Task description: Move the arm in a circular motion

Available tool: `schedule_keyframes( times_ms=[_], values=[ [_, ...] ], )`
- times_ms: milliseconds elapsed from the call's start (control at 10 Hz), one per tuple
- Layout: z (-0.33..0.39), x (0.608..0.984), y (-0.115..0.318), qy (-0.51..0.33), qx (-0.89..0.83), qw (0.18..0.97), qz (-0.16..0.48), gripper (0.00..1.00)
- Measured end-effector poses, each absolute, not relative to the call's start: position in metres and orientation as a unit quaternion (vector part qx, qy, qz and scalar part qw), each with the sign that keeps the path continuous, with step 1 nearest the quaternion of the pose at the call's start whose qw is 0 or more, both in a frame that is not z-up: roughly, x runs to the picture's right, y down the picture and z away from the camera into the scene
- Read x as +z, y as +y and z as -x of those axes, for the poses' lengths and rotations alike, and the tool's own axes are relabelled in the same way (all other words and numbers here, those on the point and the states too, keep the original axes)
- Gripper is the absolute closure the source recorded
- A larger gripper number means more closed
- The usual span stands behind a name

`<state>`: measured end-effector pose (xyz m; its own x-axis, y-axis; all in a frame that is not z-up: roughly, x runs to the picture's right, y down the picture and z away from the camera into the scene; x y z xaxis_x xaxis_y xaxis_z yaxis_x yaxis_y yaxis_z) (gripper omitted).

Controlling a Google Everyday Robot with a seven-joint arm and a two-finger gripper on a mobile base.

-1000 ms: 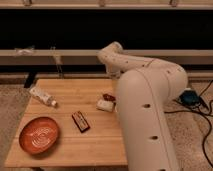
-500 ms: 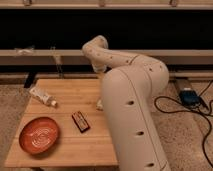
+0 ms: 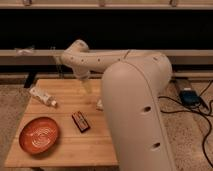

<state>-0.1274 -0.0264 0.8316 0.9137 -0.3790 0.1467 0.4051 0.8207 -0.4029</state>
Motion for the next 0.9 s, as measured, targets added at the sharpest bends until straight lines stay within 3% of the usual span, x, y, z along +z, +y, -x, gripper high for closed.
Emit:
schedule_keyframes(
  times_ms=[500, 900],
  values=[
    [0.204, 0.746, 0.041, -0.082, -0.341, 0.915, 0.199, 0.20],
    [0.222, 0.674, 0.099, -0.107, -0.441, 0.874, 0.173, 0.20]
  ],
)
